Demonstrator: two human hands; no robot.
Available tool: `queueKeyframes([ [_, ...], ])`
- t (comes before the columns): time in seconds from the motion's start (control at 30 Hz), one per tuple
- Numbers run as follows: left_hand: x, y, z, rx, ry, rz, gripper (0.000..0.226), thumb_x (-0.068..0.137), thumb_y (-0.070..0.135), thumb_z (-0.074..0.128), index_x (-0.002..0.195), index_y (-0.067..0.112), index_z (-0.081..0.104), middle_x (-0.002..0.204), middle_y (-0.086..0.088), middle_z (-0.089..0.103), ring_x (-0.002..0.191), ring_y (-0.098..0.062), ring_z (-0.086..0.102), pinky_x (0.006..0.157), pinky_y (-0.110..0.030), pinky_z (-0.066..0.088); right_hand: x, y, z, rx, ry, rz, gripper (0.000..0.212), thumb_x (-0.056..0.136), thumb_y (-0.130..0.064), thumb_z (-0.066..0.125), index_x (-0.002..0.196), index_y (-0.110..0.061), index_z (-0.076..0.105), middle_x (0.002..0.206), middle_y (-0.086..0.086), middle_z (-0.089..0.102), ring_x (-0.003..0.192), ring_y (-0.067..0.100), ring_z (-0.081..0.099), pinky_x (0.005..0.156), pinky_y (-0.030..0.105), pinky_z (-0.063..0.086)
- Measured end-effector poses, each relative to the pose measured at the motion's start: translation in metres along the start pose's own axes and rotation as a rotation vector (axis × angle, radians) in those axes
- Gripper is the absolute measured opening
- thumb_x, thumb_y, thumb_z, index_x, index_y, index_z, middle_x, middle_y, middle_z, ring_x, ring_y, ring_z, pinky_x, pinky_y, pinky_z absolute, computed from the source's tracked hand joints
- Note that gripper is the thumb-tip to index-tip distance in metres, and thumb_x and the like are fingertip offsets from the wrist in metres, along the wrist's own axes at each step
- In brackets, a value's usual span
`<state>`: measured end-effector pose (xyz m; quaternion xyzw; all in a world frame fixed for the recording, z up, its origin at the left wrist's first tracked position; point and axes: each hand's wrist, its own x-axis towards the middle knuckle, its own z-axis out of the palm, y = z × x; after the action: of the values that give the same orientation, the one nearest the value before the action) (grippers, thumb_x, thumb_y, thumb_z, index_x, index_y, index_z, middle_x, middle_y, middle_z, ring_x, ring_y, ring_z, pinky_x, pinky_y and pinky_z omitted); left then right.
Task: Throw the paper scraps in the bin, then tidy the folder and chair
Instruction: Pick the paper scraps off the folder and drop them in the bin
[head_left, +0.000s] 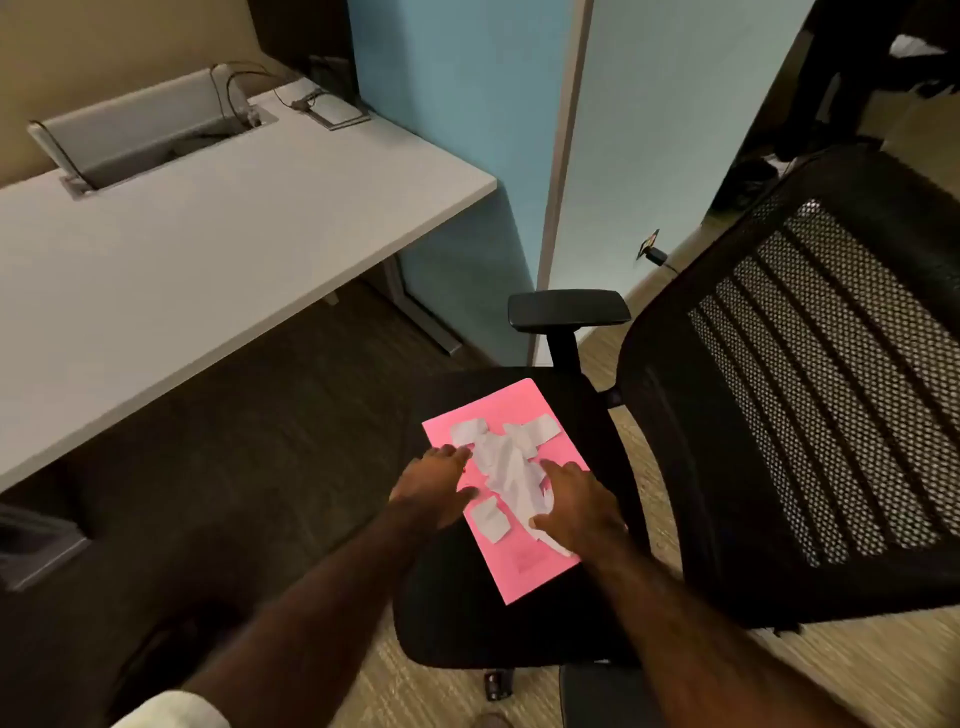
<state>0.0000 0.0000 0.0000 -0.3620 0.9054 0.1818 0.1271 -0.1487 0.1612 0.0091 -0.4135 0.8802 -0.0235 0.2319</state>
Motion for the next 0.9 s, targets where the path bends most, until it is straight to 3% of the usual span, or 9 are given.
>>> queueKeyframes([
  [0.1, 0.016, 0.004, 0.023, 0.176, -0.089, 0.194, 0.085, 0.089, 0.045, 0.073, 0.158, 0.028, 0.027, 0.168, -0.009, 0.027, 0.152, -0.033, 0.031, 0.115, -0.050, 0.039, 0.013, 0.003, 0.012, -0.032, -0.036, 0.017, 0.103, 0.079, -0.057, 0.084, 0.162, -0.032, 0.029, 0.143, 0.006, 0.056, 0.126, 0.027, 0.062, 0.097, 0.041, 0.057],
  [0.2, 0.032, 0.010, 0.042, 0.288, -0.104, 0.316, 0.103, 0.085, 0.041, 0.079, 0.162, 0.031, 0.012, 0.171, -0.014, 0.010, 0.157, -0.037, 0.013, 0.121, -0.053, 0.029, 0.024, 0.005, 0.026, -0.057, -0.071, 0.004, 0.108, 0.081, -0.058, 0.083, 0.165, -0.035, 0.020, 0.148, 0.009, 0.051, 0.128, 0.029, 0.062, 0.100, 0.043, 0.057],
  [0.37, 0.052, 0.017, 0.054, 0.358, -0.109, 0.374, 0.119, 0.078, 0.038, 0.086, 0.162, 0.033, 0.002, 0.172, -0.013, -0.002, 0.158, -0.037, -0.001, 0.123, -0.057, 0.019, 0.035, 0.006, 0.038, -0.067, -0.075, -0.030, 0.104, 0.087, -0.056, 0.078, 0.167, -0.035, 0.016, 0.153, 0.009, 0.046, 0.134, 0.028, 0.058, 0.108, 0.043, 0.054],
  [0.5, 0.061, 0.018, 0.060, 0.413, -0.170, 0.379, 0.126, 0.075, 0.044, 0.087, 0.162, 0.033, -0.002, 0.172, -0.011, -0.009, 0.158, -0.036, -0.006, 0.123, -0.059, 0.020, 0.042, 0.005, 0.045, -0.055, -0.086, -0.034, 0.097, 0.089, -0.056, 0.075, 0.166, -0.032, 0.021, 0.151, 0.008, 0.048, 0.135, 0.028, 0.058, 0.113, 0.046, 0.053],
  [0.7, 0.063, 0.023, 0.076, 0.378, -0.155, 0.371, 0.111, 0.085, 0.022, 0.082, 0.163, 0.030, 0.004, 0.173, -0.012, 0.000, 0.158, -0.038, 0.000, 0.117, -0.051, 0.036, 0.050, 0.007, 0.059, 0.002, -0.051, -0.016, 0.090, 0.088, -0.050, 0.079, 0.162, -0.028, 0.032, 0.151, 0.006, 0.055, 0.134, 0.029, 0.060, 0.110, 0.044, 0.053],
  [0.8, 0.064, 0.026, 0.083, 0.305, -0.088, 0.383, 0.097, 0.090, 0.007, 0.074, 0.163, 0.026, 0.013, 0.170, -0.015, 0.016, 0.157, -0.041, 0.014, 0.109, -0.046, 0.047, 0.053, 0.007, 0.064, 0.071, -0.026, 0.023, 0.085, 0.085, -0.045, 0.084, 0.156, -0.027, 0.039, 0.149, 0.004, 0.059, 0.133, 0.029, 0.062, 0.109, 0.044, 0.054],
  [0.9, 0.064, 0.026, 0.087, 0.218, -0.031, 0.349, 0.089, 0.091, 0.007, 0.072, 0.161, 0.024, 0.020, 0.165, -0.016, 0.027, 0.149, -0.040, 0.033, 0.104, -0.040, 0.051, 0.056, 0.007, 0.068, 0.135, 0.009, 0.064, 0.084, 0.082, -0.046, 0.086, 0.151, -0.024, 0.043, 0.145, 0.004, 0.061, 0.129, 0.029, 0.064, 0.106, 0.043, 0.055],
])
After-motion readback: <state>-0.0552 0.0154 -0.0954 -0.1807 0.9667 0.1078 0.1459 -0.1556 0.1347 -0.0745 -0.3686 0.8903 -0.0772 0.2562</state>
